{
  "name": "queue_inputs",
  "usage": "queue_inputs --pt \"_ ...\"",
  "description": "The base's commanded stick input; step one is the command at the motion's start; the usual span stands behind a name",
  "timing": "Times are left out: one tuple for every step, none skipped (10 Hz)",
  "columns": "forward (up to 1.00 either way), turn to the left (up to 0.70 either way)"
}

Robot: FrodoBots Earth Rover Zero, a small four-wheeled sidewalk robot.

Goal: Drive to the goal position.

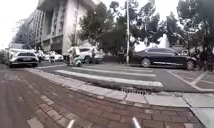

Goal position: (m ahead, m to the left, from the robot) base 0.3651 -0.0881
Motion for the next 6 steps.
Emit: queue_inputs --pt "0.00 0.70" --pt "0.00 0.70" --pt "0.00 0.70" --pt "0.00 0.70" --pt "0.00 0.70" --pt "0.00 0.70"
